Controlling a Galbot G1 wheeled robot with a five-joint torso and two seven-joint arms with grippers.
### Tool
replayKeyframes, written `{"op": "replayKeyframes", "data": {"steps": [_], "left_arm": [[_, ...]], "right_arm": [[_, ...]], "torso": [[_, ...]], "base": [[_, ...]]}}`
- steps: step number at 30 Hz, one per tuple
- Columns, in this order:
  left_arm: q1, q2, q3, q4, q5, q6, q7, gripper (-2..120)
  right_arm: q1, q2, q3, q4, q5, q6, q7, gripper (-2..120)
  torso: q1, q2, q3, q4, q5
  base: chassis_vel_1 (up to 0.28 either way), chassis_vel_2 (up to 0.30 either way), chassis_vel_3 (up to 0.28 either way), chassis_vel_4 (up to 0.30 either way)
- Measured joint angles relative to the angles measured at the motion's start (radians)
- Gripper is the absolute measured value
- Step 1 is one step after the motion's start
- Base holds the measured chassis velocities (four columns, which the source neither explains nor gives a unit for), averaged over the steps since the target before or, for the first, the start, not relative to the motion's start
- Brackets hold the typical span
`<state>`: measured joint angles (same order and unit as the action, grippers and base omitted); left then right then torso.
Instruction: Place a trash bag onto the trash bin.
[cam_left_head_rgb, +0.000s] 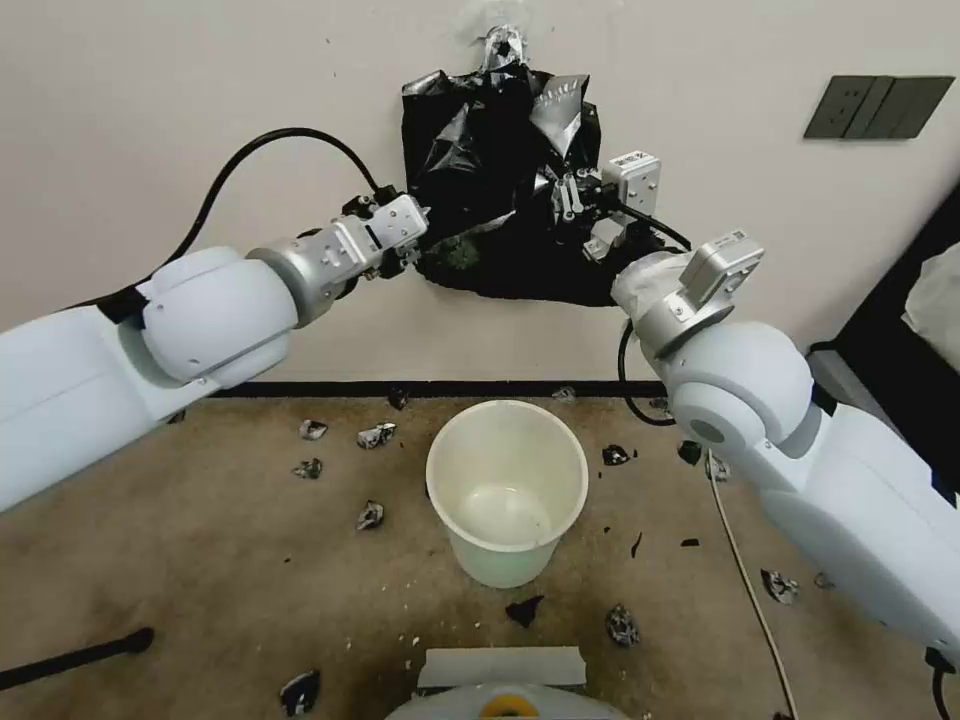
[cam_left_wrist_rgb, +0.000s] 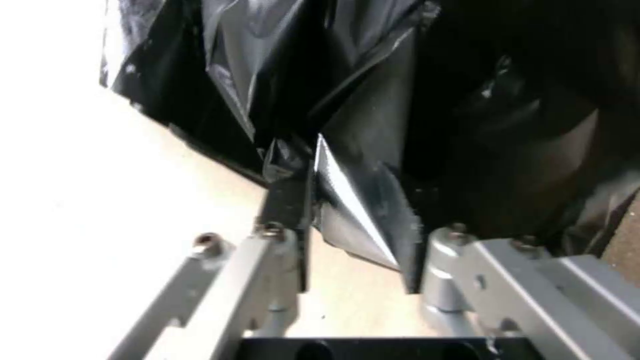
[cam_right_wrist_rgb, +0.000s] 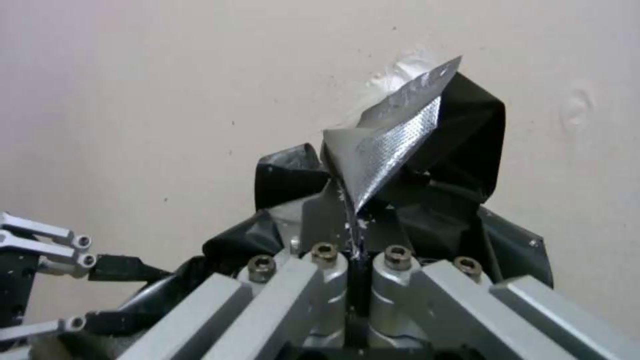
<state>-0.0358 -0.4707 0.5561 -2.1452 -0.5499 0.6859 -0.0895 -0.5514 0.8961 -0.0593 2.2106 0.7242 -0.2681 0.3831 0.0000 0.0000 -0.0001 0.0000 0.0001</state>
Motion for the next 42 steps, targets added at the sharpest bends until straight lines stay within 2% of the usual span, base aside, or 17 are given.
{"op": "replayKeyframes", "data": {"steps": [3,5,7,9,12,13,14,17,18,21,24,26,30,32,36,37,42], "left_arm": [[0.06,-0.013,-0.052,0.019,-0.018,-0.002,-0.062,7],[0.065,-0.014,-0.057,0.02,-0.02,-0.002,-0.067,6],[0.133,-0.024,-0.112,0.024,-0.097,-0.006,-0.165,0],[0.158,-0.028,-0.135,0.026,-0.121,-0.014,-0.196,0],[0.273,-0.049,-0.248,0.024,-0.242,-0.13,-0.298,0],[0.273,-0.049,-0.248,0.024,-0.242,-0.13,-0.298,0],[0.306,-0.055,-0.28,0.023,-0.277,-0.193,-0.316,0],[0.33,-0.06,-0.301,0.022,-0.301,-0.239,-0.326,0],[0.371,-0.067,-0.334,0.018,-0.34,-0.311,-0.341,0],[0.421,-0.078,-0.37,0.008,-0.385,-0.385,-0.361,0],[0.451,-0.085,-0.394,0.0,-0.406,-0.418,-0.372,0],[0.57,-0.104,-0.496,-0.036,-0.459,-0.488,-0.386,0],[0.675,-0.111,-0.588,-0.069,-0.478,-0.531,-0.387,0],[0.839,-0.113,-0.688,-0.143,-0.472,-0.578,-0.384,0],[0.839,-0.113,-0.688,-0.143,-0.472,-0.578,-0.384,0],[0.951,-0.141,-0.712,-0.18,-0.405,-0.598,-0.384,0],[1.036,-0.15,-0.752,-0.214,-0.358,-0.608,-0.378,0]], "right_arm": [[-0.015,-0.003,0.0,0.008,0.001,0.001,0.0,0],[-0.016,-0.004,0.0,0.009,0.001,0.001,0.0,0],[-0.032,-0.008,0.007,0.012,0.001,0.003,0.001,0],[-0.035,-0.01,0.009,0.013,0.001,0.003,0.001,0],[-0.057,-0.019,0.02,0.022,-0.002,0.008,0.001,0],[-0.057,-0.019,0.02,0.022,-0.002,0.008,0.001,0],[-0.064,-0.02,0.023,0.024,-0.003,0.011,0.001,0],[-0.067,-0.02,0.024,0.024,-0.004,0.012,0.001,0],[-0.074,-0.02,0.027,0.027,-0.005,0.015,0.001,0],[-0.083,-0.02,0.031,0.029,-0.006,0.019,0.001,0],[-0.091,-0.02,0.034,0.029,-0.007,0.023,0.0,0],[-0.132,-0.013,0.049,0.035,-0.006,0.035,-0.001,0],[-0.191,-0.012,0.069,0.049,-0.002,0.041,-0.003,0],[-0.323,-0.023,0.125,0.097,-0.003,0.056,-0.034,0],[-0.323,-0.023,0.125,0.097,-0.003,0.056,-0.034,0],[-0.44,-0.044,0.154,0.152,-0.03,0.07,-0.068,0],[-0.469,-0.056,0.155,0.18,-0.033,0.074,-0.073,0]], "torso": [[0.0,0.0,0.0,0.0001,-0.0001],[0.0,0.0,0.0,0.0001,-0.0001],[0.0,0.0,0.0,-0.0001,0.0],[0.0,0.0,0.0,-0.0001,0.0],[0.0,0.0,0.0,0.0,-0.0001],[0.0,0.0,0.0,0.0,-0.0001],[0.0,0.0,0.0,-0.0001,-0.0002],[0.0,0.0,0.0,-0.0001,0.0],[0.0,0.0,0.0,-0.0001,0.0],[0.0,0.0,0.0,0.0,-0.0002],[0.0,0.0,0.0,0.0,-0.0003],[0.0,0.0,0.0,-0.0001,-0.0001],[0.0,0.0,0.0,0.0001,-0.0001],[0.0,0.0,0.0,0.0,0.0],[0.0,0.0,0.0,0.0,0.0],[0.0,0.0,0.0,-0.0002,0.0],[0.0,0.0,0.0,0.0,-0.0002]], "base": [[0.0,0.0,0.0,0.0],[0.0,0.0,0.0,0.0],[0.0,0.0,0.0,0.0],[0.0,0.0,0.0,0.0],[0.0,0.0,0.0,0.0],[0.0,0.0,0.0,0.0],[0.0,0.0,0.0,0.0],[0.0,0.0,0.0,0.0],[0.0,0.0,0.0,0.0],[0.0,0.0,0.0,0.0],[0.0,0.0,0.0,0.0],[0.0,0.0,0.0,0.0],[0.0,0.0,0.0,0.0],[0.0,0.0,0.0,0.0],[0.0,0.0,0.0,0.0],[0.0,0.0,0.0,0.0],[0.0,0.0,0.0,0.0]]}}
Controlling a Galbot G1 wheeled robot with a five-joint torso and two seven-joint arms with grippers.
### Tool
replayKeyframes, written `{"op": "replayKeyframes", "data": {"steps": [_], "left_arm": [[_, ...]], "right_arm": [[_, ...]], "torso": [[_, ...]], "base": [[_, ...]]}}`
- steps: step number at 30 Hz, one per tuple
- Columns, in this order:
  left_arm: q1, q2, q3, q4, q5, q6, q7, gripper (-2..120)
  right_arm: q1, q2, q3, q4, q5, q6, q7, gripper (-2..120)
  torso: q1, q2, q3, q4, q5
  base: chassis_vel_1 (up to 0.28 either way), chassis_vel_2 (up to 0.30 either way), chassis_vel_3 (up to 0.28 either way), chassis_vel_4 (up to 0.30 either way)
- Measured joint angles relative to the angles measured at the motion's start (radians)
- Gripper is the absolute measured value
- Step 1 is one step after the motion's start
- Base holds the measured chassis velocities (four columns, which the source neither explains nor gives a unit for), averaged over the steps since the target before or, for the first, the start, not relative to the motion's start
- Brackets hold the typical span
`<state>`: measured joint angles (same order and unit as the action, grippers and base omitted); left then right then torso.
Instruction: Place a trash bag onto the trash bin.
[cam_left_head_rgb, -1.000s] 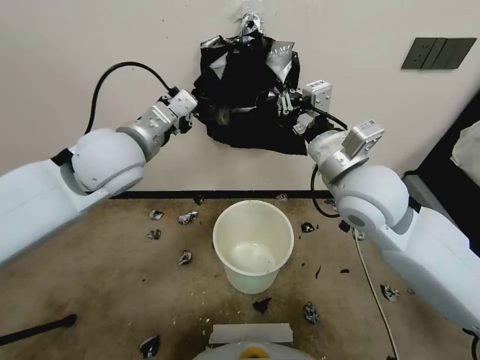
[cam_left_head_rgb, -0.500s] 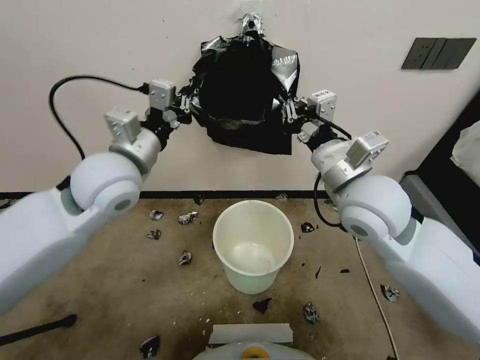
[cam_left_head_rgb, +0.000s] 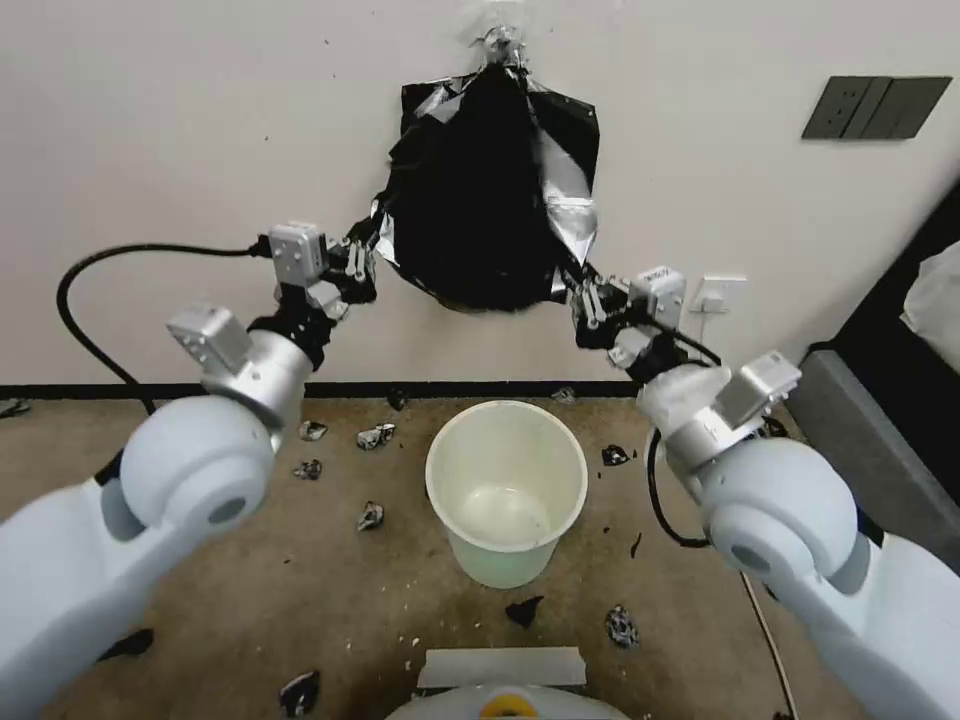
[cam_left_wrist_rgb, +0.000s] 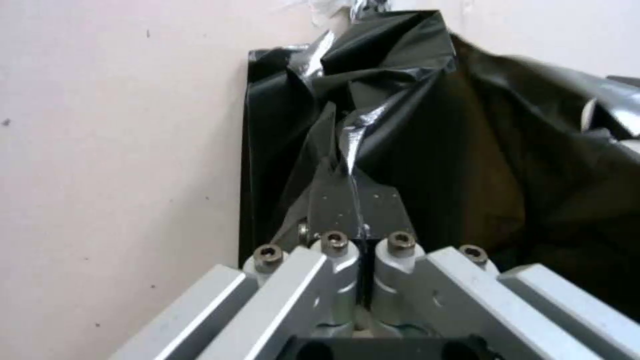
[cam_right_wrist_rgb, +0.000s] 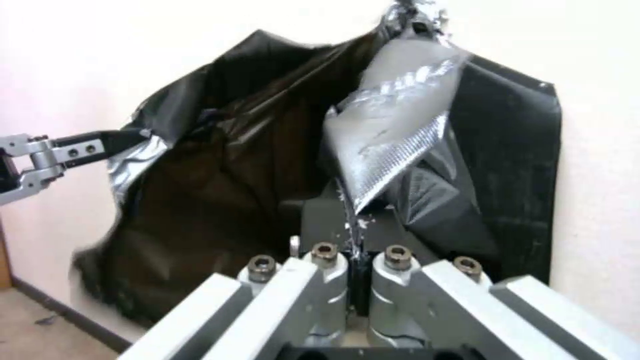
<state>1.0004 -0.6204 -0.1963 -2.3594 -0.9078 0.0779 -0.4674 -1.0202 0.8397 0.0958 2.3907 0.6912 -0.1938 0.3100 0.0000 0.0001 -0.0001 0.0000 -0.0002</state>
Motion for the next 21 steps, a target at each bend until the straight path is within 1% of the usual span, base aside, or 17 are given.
{"op": "replayKeyframes", "data": {"steps": [4,5,8,9,11,17,20,21], "left_arm": [[0.058,-0.002,-0.047,-0.03,0.015,0.0,0.005,0],[0.058,-0.002,-0.047,-0.03,0.015,0.0,0.005,0],[0.147,-0.004,-0.12,-0.074,0.026,0.0,0.021,0],[0.147,-0.004,-0.12,-0.074,0.026,0.0,0.021,0],[0.201,-0.015,-0.148,-0.092,0.042,0.0,0.03,0],[0.236,-0.031,-0.156,-0.1,0.061,0.0,0.04,0],[0.205,-0.029,-0.14,-0.095,0.061,0.006,0.046,0],[0.172,-0.022,-0.126,-0.093,0.053,0.019,0.053,0]], "right_arm": [[-0.017,-0.01,0.006,0.023,0.0,0.0,0.0,0],[-0.017,-0.01,0.006,0.023,0.0,0.0,0.0,0],[-0.043,-0.029,0.026,0.064,0.019,-0.001,0.004,0],[-0.043,-0.029,0.026,0.064,0.019,-0.001,0.004,0],[-0.07,-0.044,0.039,0.086,0.026,-0.002,0.005,0],[-0.102,-0.051,0.049,0.104,0.029,-0.003,0.005,0],[-0.093,-0.053,0.057,0.104,0.029,-0.003,0.008,0],[-0.088,-0.057,0.063,0.104,0.03,-0.003,0.009,0]], "torso": [[0.0,0.0,0.0,0.0,0.0002],[0.0,0.0,0.0,0.0,0.0002],[0.0,0.0,0.0,0.0001,0.0003],[0.0,0.0,0.0,0.0001,0.0003],[0.0,0.0,0.0,0.0,0.0],[0.0,0.0,0.0,0.0,0.0001],[0.0,0.0,0.0,0.0001,0.0],[0.0,0.0,0.0,0.0001,0.0]], "base": [[0.0,0.0,0.0,0.0],[0.0,0.0,0.0,0.0],[0.0,0.0,0.0,0.0],[0.0,0.0,0.0,0.0],[0.0,0.0,0.0,0.0],[0.0,0.0,0.0,0.0],[0.0,0.0,0.0,0.0],[0.0,0.0,0.0,0.0]]}}
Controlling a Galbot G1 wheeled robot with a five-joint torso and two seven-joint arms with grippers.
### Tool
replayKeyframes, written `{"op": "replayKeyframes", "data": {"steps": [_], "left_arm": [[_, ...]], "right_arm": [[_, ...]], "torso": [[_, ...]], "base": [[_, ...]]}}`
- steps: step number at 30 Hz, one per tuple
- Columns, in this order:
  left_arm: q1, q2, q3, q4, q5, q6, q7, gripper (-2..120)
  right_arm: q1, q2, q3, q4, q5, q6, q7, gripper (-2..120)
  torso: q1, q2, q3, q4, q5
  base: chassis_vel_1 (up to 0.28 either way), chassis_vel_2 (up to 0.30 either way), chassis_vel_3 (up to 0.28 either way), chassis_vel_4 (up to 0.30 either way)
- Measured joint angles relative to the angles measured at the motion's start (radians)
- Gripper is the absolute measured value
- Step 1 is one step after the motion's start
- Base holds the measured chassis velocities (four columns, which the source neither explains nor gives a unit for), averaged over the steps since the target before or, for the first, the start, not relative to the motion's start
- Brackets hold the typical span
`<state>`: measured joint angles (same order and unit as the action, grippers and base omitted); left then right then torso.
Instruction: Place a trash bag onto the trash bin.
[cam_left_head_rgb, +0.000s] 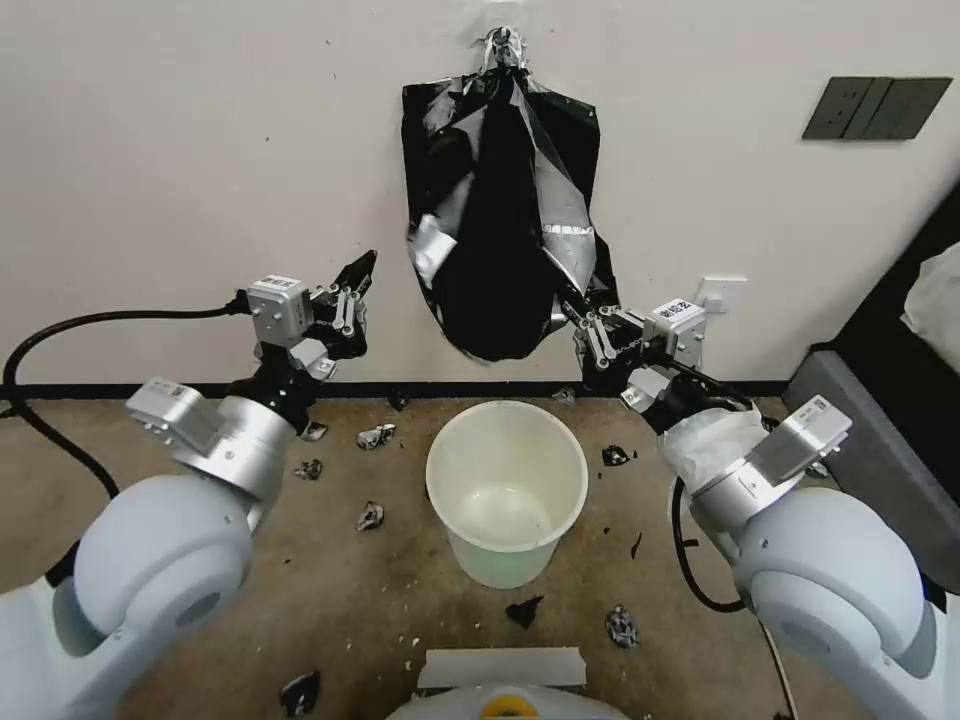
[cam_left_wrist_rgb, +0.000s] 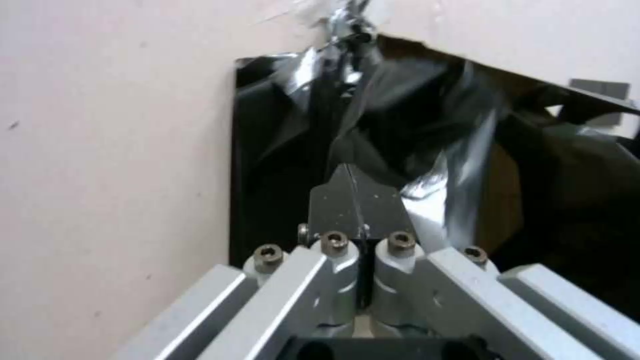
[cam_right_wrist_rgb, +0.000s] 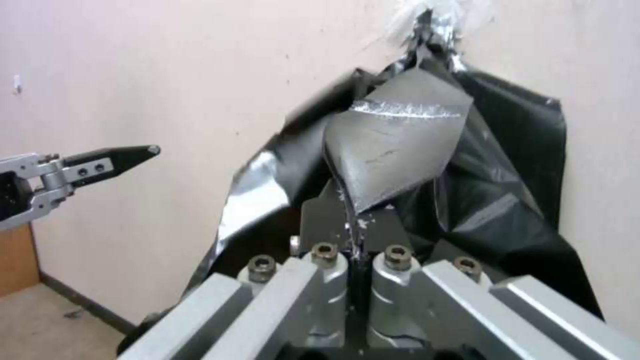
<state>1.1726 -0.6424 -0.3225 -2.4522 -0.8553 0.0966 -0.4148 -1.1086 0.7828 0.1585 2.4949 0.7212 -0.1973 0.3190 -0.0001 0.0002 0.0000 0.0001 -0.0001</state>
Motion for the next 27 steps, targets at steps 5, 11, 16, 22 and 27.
{"op": "replayKeyframes", "data": {"steps": [5,11,16,22,27], "left_arm": [[-0.165,0.064,0.081,0.026,-0.047,0.049,0.057,19],[-0.369,0.116,0.219,0.081,-0.054,0.113,0.082,38],[-0.556,0.129,0.381,0.126,-0.043,0.172,0.081,55],[-0.744,0.112,0.558,0.168,-0.013,0.295,0.055,80],[-0.793,0.089,0.609,0.191,0.001,0.315,0.033,95]], "right_arm": [[0.018,-0.019,0.014,0.003,0.01,-0.002,0.001,0],[0.03,-0.031,0.026,0.004,0.018,-0.002,0.001,0],[0.039,-0.036,0.028,0.003,0.022,-0.003,0.0,0],[0.046,-0.037,0.03,-0.002,0.025,-0.004,-0.001,0],[0.047,-0.037,0.035,-0.004,0.03,-0.004,-0.001,0]], "torso": [[0.0,0.0,0.0,-0.0002,0.0003],[0.0,0.0,0.0,-0.0001,0.0002],[0.0,0.0,0.0,-0.0002,0.0001],[0.0,0.0,0.0,-0.0002,0.0001],[0.0,0.0,0.0,-0.0003,0.0001]], "base": [[0.0,0.0,0.0,0.0],[0.0,0.0,0.0,0.0],[0.0,0.0,0.0,0.0],[0.0,0.0,0.0,0.0],[0.0,0.0,0.0,0.0]]}}
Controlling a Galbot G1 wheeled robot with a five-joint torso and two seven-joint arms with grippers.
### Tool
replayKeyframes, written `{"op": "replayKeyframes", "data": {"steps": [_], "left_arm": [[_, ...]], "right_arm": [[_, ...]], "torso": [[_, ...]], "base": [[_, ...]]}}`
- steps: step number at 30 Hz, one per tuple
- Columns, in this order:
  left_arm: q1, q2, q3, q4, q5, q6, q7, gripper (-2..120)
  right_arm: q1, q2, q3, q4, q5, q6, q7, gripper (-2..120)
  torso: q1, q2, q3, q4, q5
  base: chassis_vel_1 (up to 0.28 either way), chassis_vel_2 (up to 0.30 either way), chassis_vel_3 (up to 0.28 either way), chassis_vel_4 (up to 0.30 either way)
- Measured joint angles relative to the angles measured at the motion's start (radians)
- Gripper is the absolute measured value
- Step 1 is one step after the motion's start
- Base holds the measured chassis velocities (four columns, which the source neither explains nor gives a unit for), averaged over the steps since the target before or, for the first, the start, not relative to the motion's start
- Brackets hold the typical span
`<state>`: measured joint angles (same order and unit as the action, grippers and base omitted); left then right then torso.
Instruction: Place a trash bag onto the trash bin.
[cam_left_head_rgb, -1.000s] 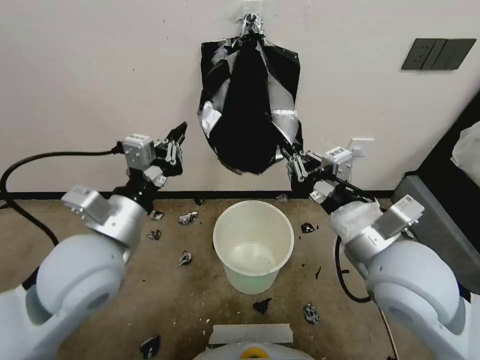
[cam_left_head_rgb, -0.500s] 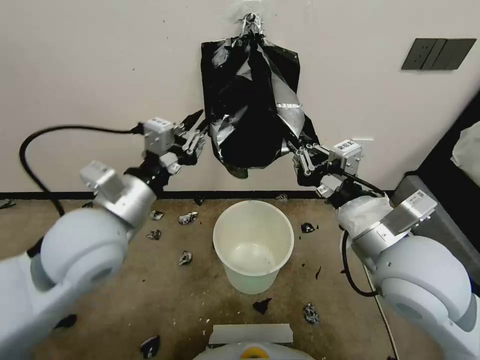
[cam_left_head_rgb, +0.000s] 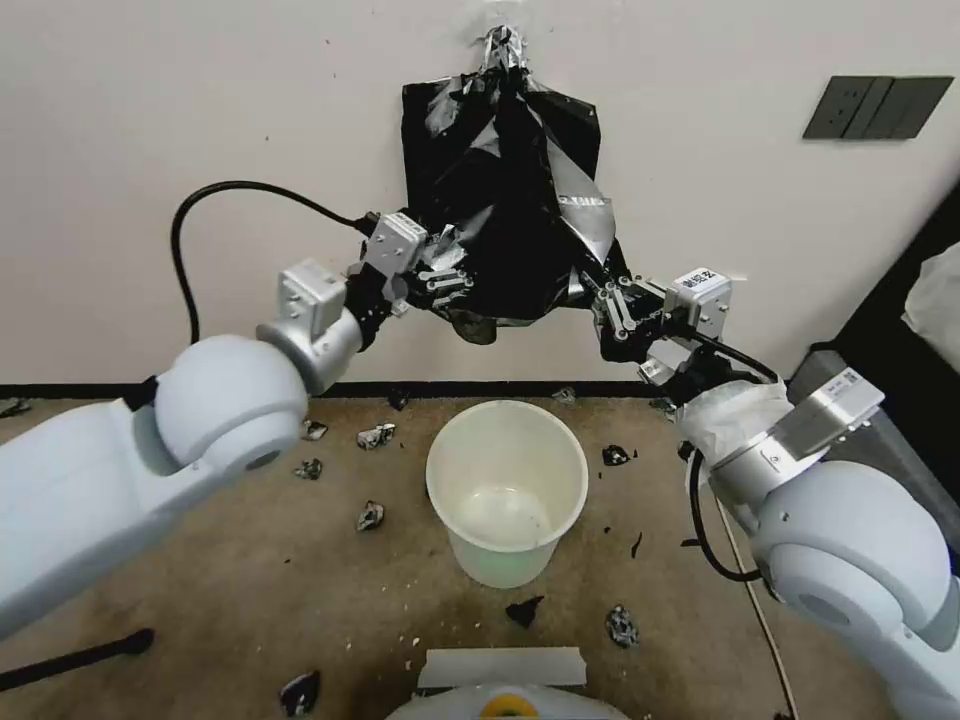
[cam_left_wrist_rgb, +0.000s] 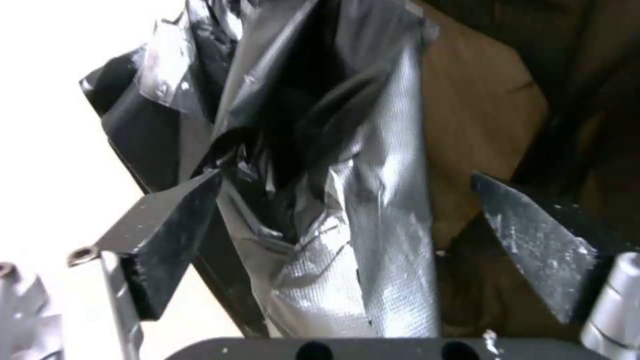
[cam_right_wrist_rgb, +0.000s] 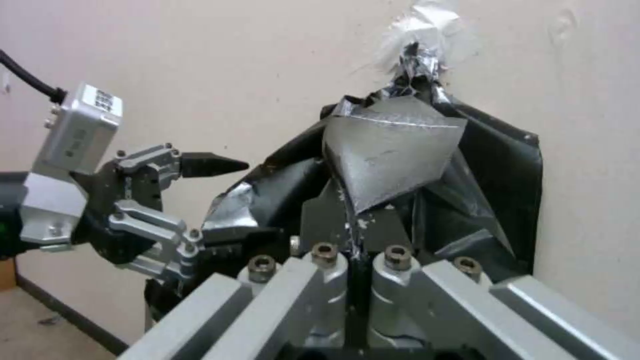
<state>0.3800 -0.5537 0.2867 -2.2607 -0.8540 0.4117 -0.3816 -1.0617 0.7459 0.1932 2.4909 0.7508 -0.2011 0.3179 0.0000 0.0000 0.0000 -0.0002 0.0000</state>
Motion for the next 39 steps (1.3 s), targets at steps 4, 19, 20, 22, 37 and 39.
{"op": "replayKeyframes", "data": {"steps": [4,19,20,22,37,39], "left_arm": [[-0.006,0.0,0.019,0.01,0.003,0.013,-0.003,80],[-0.005,-0.009,0.019,0.041,-0.007,0.035,-0.049,27],[0.001,-0.009,0.014,0.044,-0.015,0.035,-0.055,23],[0.009,-0.011,0.005,0.048,-0.024,0.035,-0.063,15],[0.329,0.017,-0.291,-0.051,-0.065,-0.113,-0.073,0],[0.443,0.042,-0.365,-0.094,-0.019,-0.119,-0.079,0]], "right_arm": [[0.003,0.001,0.004,0.0,0.01,0.0,0.0,0],[0.007,0.002,0.008,0.0,0.02,0.0,0.0,0],[0.006,0.002,0.009,0.002,0.021,0.0,0.0,0],[0.005,0.002,0.01,0.003,0.023,0.0,0.0,0],[-0.049,0.015,0.016,0.008,0.06,0.008,-0.004,0],[-0.079,0.015,0.02,0.008,0.06,0.013,-0.012,0]], "torso": [[0.0,0.0,0.0,0.0002,-0.0001],[0.0,0.0,0.0,0.0001,-0.0001],[0.0,0.0,0.0,0.0002,0.0],[0.0,0.0,0.0,0.0001,-0.0001],[0.0,0.0,0.0,0.0003,-0.0001],[0.0,0.0,0.0,0.0004,0.0001]], "base": [[0.0,0.0,0.0,0.0],[0.0,0.0,0.0,0.0],[0.0,0.0,0.0,0.0],[0.0,0.0,0.0,0.0],[0.0,0.0,0.0,0.0],[0.0,0.0,0.0,0.0]]}}
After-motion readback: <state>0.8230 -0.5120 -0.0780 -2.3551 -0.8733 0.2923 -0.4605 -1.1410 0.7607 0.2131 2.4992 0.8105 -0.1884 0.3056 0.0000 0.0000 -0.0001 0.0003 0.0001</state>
